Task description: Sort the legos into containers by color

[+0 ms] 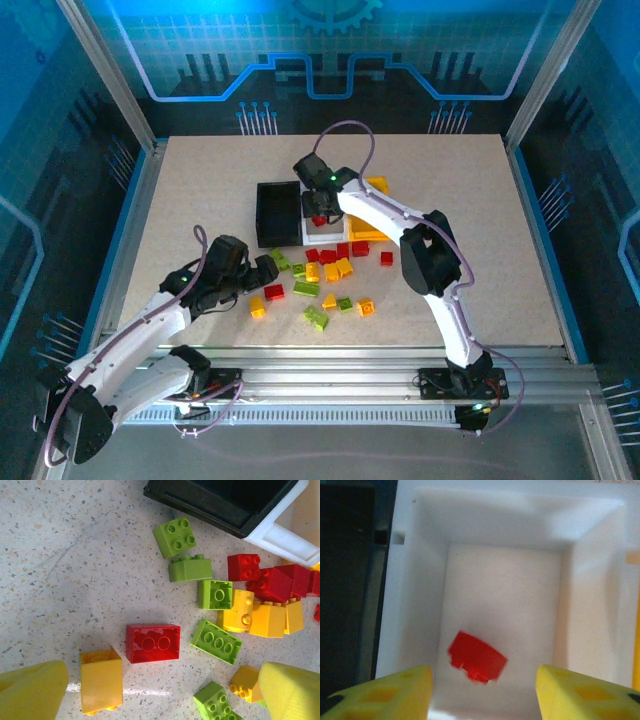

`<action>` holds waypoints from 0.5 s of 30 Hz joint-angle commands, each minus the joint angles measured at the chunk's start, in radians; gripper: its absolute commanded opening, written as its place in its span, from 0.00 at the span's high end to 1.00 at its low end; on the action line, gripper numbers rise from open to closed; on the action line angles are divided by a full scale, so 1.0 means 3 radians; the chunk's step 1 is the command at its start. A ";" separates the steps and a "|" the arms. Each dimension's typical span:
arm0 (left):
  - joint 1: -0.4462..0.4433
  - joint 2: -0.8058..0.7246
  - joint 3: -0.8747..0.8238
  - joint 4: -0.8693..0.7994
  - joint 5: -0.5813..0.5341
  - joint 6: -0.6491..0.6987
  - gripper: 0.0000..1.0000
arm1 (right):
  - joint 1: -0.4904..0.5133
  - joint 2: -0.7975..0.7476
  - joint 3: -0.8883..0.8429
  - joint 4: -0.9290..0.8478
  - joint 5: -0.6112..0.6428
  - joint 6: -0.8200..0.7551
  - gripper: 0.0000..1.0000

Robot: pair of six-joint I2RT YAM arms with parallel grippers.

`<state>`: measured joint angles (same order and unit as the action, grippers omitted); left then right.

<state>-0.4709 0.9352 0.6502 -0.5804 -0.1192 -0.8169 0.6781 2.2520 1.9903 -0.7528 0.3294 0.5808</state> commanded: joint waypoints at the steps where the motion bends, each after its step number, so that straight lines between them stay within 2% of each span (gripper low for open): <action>1: 0.0028 -0.0062 0.0087 -0.0119 -0.0068 -0.0043 0.01 | -0.0034 -0.0070 0.0089 -0.0042 -0.0037 0.0048 0.35; 6: 0.0034 -0.0079 0.0136 -0.0161 -0.0073 0.0005 0.01 | -0.0033 -0.0382 -0.0147 0.0056 -0.0026 0.0066 0.34; 10: 0.0022 -0.0003 0.0153 -0.0326 -0.0038 0.0004 0.09 | -0.0021 -0.0858 -0.0828 0.0362 -0.0088 0.0128 0.34; 15: -0.0109 0.0197 0.0062 -0.0582 -0.0070 -0.0066 0.10 | -0.0011 -0.1324 -0.1593 0.0667 -0.0144 0.0230 0.34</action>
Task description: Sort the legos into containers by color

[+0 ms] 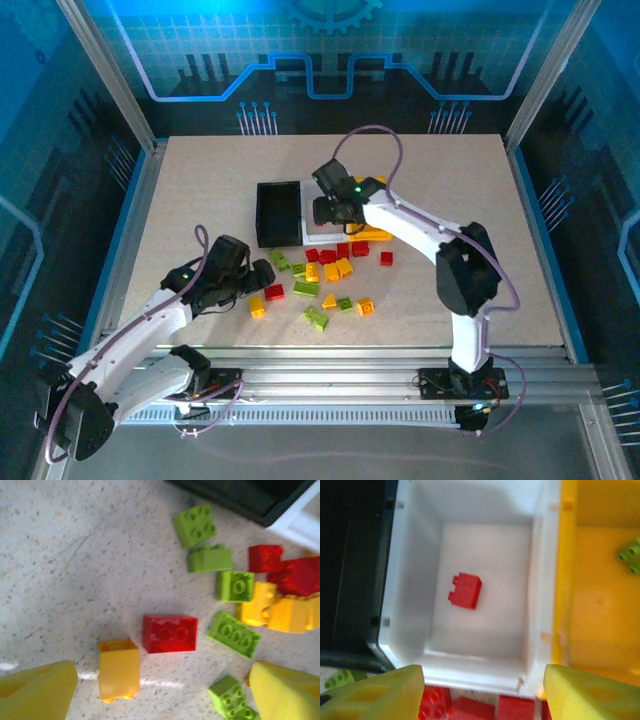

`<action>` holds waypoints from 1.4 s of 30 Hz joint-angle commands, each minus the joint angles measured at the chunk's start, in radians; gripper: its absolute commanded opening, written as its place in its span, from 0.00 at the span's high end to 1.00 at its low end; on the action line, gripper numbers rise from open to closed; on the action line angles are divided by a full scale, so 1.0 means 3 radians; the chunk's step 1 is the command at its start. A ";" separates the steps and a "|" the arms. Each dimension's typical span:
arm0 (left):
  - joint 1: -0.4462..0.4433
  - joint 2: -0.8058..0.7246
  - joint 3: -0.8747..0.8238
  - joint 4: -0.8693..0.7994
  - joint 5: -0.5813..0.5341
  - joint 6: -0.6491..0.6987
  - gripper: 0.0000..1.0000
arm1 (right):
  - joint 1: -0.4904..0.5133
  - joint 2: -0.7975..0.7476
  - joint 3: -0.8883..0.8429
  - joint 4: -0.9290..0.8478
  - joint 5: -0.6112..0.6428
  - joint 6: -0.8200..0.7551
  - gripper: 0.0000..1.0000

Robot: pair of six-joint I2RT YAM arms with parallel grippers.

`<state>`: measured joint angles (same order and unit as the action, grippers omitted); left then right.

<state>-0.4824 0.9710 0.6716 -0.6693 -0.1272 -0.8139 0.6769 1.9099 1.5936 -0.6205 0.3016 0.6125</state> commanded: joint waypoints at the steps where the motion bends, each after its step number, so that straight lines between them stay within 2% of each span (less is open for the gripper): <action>1: -0.0121 0.0087 -0.0045 -0.0295 -0.0060 -0.0089 0.10 | -0.0007 -0.0250 -0.0388 0.0268 -0.0068 0.0144 0.34; 4: -0.0307 0.0095 -0.0162 -0.0220 -0.0143 -0.0140 0.11 | -0.0009 -0.0400 -0.0654 0.0362 -0.0075 0.0162 0.34; 8: -0.0431 0.0281 -0.0262 -0.0037 -0.0205 -0.0146 0.20 | -0.0022 -0.0508 -0.0844 0.0431 -0.0091 0.0170 0.34; 10: -0.0463 0.0445 -0.0280 0.0026 -0.0286 -0.0126 0.25 | -0.0033 -0.0544 -0.0894 0.0452 -0.0105 0.0176 0.34; 20: -0.0472 0.0911 -0.0339 0.0467 -0.0526 -0.0031 0.40 | -0.0054 -0.0699 -0.1052 0.0509 -0.0119 0.0178 0.34; 24: -0.0473 0.1027 -0.0336 0.0532 -0.0548 0.0001 0.51 | -0.0063 -0.0760 -0.1106 0.0503 -0.0103 0.0183 0.35; 29: -0.0472 0.0876 -0.0264 0.0384 -0.0532 -0.0013 0.72 | -0.0094 -0.0862 -0.1144 0.0475 -0.0086 0.0188 0.35; 32: -0.0473 0.0588 -0.0090 0.0215 -0.0508 -0.0009 0.81 | -0.0103 -0.0954 -0.1202 0.0473 -0.0078 0.0188 0.35; 35: -0.0426 0.0458 0.0275 0.0091 -0.0546 0.0075 0.85 | -0.0114 -0.1064 -0.1303 0.0482 -0.0069 0.0195 0.35; 38: -0.0199 0.0629 0.0721 0.0178 -0.0527 0.0192 0.88 | -0.0114 -0.1156 -0.1438 0.0488 -0.0056 0.0219 0.35; 42: 0.0079 0.1173 0.1324 0.0390 -0.0544 0.0325 0.88 | -0.0119 -0.1254 -0.1590 0.0460 -0.0060 0.0260 0.35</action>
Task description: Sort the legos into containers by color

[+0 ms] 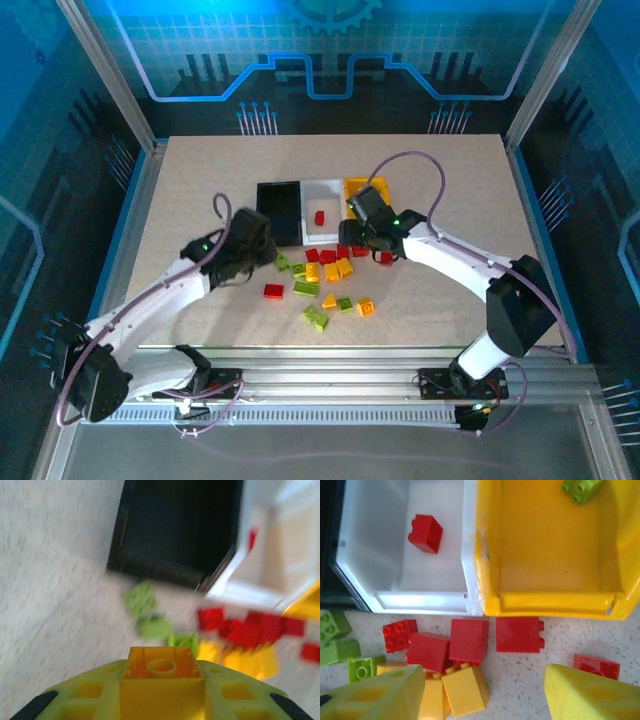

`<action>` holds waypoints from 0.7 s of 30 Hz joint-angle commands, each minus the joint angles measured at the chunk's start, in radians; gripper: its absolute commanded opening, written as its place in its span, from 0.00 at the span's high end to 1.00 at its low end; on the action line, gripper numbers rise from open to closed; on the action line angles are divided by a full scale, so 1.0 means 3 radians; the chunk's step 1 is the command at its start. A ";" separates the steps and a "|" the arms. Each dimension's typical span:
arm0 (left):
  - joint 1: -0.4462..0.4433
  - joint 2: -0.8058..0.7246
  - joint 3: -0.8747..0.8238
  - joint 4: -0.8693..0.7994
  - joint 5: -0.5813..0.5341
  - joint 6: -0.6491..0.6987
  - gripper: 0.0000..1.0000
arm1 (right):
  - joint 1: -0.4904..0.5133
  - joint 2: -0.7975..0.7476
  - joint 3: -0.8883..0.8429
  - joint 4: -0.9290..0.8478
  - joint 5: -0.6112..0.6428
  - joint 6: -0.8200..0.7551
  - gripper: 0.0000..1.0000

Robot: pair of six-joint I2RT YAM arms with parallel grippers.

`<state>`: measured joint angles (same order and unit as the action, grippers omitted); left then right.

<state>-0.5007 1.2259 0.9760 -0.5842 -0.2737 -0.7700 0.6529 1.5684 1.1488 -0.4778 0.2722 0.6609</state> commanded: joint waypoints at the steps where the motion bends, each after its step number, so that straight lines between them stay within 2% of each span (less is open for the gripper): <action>1: 0.0167 0.0482 0.0442 0.0129 -0.0115 0.0214 0.89 | -0.0039 -0.0138 -0.0141 -0.0022 0.0041 0.0103 0.35; 7: 0.0273 0.1427 0.1184 0.0175 -0.0367 0.0391 0.92 | -0.0039 -0.0343 -0.0357 -0.0081 0.0030 0.0156 0.35; 9: 0.0303 0.1663 0.1349 0.0195 -0.0402 0.0402 0.89 | -0.0039 -0.0427 -0.0439 -0.0089 0.0023 0.0173 0.34; 11: 0.0320 0.1849 0.1482 0.0195 -0.0434 0.0418 0.84 | -0.0036 -0.0503 -0.0506 -0.0090 -0.0006 0.0193 0.34; 15: 0.0334 0.2145 0.1728 0.0096 -0.0448 0.0461 0.67 | -0.0034 -0.0611 -0.0588 -0.0137 -0.0074 0.0191 0.33; 21: 0.0329 0.2115 0.1815 0.0110 -0.0284 0.0419 0.45 | -0.0059 -0.0757 -0.0721 -0.0222 0.0011 0.0225 0.27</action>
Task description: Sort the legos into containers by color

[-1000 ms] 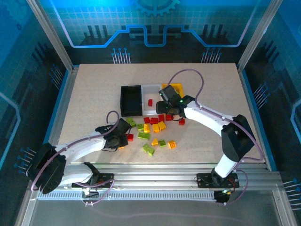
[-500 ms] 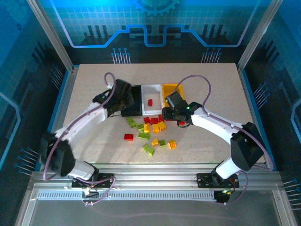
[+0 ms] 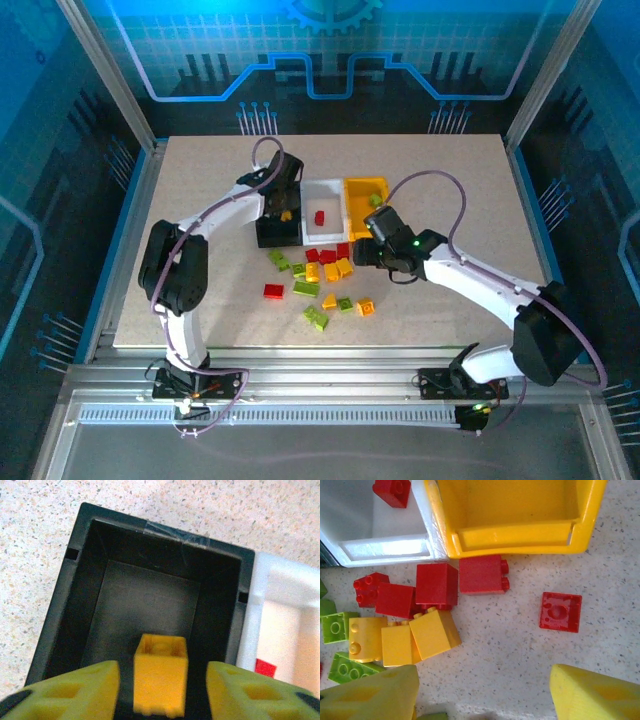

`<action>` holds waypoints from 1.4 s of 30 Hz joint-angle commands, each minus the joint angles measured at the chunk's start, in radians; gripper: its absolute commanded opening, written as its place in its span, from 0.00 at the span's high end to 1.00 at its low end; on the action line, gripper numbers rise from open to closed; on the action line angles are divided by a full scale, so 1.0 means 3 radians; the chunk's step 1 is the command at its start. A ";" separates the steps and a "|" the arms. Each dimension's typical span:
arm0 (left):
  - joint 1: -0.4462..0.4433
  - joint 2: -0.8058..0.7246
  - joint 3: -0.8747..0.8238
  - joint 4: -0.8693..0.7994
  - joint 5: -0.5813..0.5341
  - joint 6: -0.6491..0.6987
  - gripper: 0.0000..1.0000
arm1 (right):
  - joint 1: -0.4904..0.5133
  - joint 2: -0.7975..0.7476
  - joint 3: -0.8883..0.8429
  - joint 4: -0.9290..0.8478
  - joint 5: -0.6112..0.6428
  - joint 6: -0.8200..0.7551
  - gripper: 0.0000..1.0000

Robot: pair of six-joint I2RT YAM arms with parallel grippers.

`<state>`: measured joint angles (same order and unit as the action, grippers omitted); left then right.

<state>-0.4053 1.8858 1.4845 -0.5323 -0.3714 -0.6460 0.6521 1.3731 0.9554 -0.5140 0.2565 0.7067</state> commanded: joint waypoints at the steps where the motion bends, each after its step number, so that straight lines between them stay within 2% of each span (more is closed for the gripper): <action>1: 0.0011 -0.0141 0.0112 -0.0052 0.0074 0.0005 0.40 | -0.0064 -0.0122 -0.0093 -0.0111 0.0078 0.0077 0.26; 6: -0.0043 -0.0548 -0.0034 0.0042 0.0233 -0.0018 0.18 | -0.0168 -0.0169 -0.0157 -0.0149 0.0069 0.0092 0.25; 8: -0.0076 -0.0780 -0.0183 0.0114 0.0366 -0.0046 0.03 | -0.0180 -0.0167 -0.0186 -0.0155 0.0027 0.0076 0.25; 9: -0.0102 -0.0887 -0.0282 0.0168 0.0422 -0.0055 0.01 | -0.0182 -0.0168 -0.0211 -0.0147 -0.0015 0.0060 0.25; 15: -0.0429 -0.1710 -0.1109 0.0395 0.0634 -0.0163 0.01 | -0.0046 -0.0092 -0.0386 -0.0187 -0.0372 -0.0125 0.24; 20: -0.0630 -0.2297 -0.1832 0.0414 0.0681 -0.0343 0.01 | 0.0307 0.0008 -0.0530 -0.0207 -0.0382 -0.0127 0.24; 25: -0.0662 -0.2738 -0.2343 0.0348 0.0656 -0.0512 0.01 | 0.0487 0.0282 -0.0532 -0.0093 -0.0324 -0.0112 0.27; 32: -0.0653 -0.3025 -0.2559 0.0085 0.0502 -0.0524 0.01 | 0.0582 0.0564 -0.0446 -0.0089 -0.0214 -0.0084 0.38; 36: -0.0649 -0.3082 -0.2590 0.0007 0.0411 -0.0541 0.01 | 0.0642 0.0655 -0.0417 -0.0102 -0.0210 -0.0070 0.48; 42: -0.0636 -0.3075 -0.2533 -0.0058 0.0325 -0.0491 0.01 | 0.0664 0.0487 -0.0325 -0.0184 -0.0177 -0.0094 0.64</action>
<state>-0.5987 0.9737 0.7181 -0.5110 -0.2390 -0.7876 0.8352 1.5558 0.8188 -0.5426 0.1833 0.6788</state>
